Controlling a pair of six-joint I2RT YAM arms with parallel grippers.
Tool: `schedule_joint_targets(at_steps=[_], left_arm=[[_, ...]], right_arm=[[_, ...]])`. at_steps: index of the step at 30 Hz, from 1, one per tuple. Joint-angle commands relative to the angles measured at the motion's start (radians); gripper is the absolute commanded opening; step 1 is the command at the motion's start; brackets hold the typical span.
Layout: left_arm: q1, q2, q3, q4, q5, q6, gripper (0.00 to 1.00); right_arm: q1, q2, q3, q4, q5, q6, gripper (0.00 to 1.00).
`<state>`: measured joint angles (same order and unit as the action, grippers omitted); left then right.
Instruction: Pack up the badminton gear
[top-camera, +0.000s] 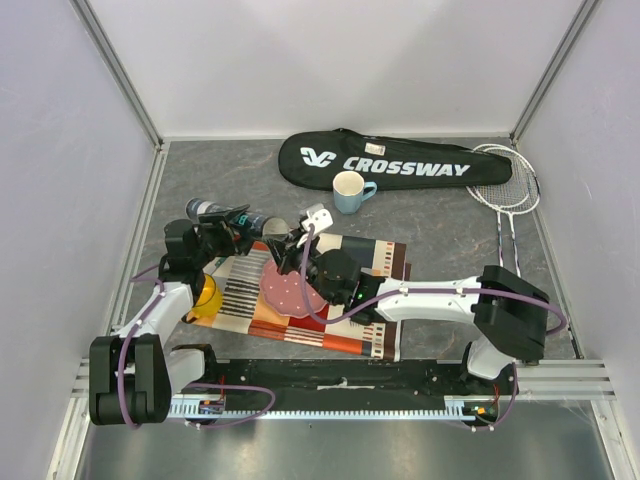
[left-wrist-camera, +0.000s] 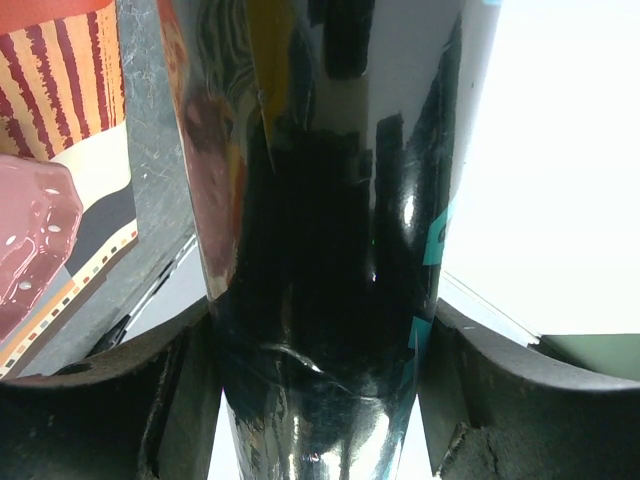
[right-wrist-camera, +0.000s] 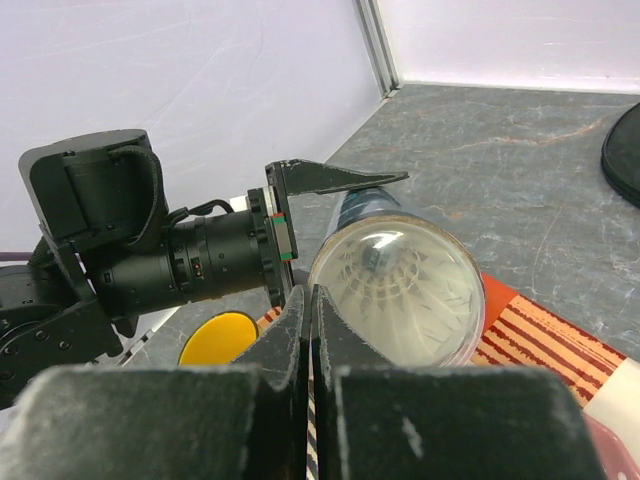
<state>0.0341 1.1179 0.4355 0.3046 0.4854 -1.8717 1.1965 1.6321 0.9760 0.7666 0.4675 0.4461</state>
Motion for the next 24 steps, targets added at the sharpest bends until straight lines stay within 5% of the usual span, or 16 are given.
schedule_joint_targets(at_steps=[1,10,24], left_arm=[[-0.022,-0.033,0.008,0.070,0.127,-0.003,0.02],[-0.023,0.005,0.008,0.091,0.130,0.017,0.02],[-0.022,-0.015,0.017,0.057,0.133,0.034,0.02]], right_arm=[[-0.028,-0.017,-0.020,-0.015,-0.010,0.035,0.00],[-0.028,-0.139,-0.080,-0.142,-0.147,0.091,0.00],[-0.029,-0.146,-0.060,-0.138,-0.098,0.020,0.00]])
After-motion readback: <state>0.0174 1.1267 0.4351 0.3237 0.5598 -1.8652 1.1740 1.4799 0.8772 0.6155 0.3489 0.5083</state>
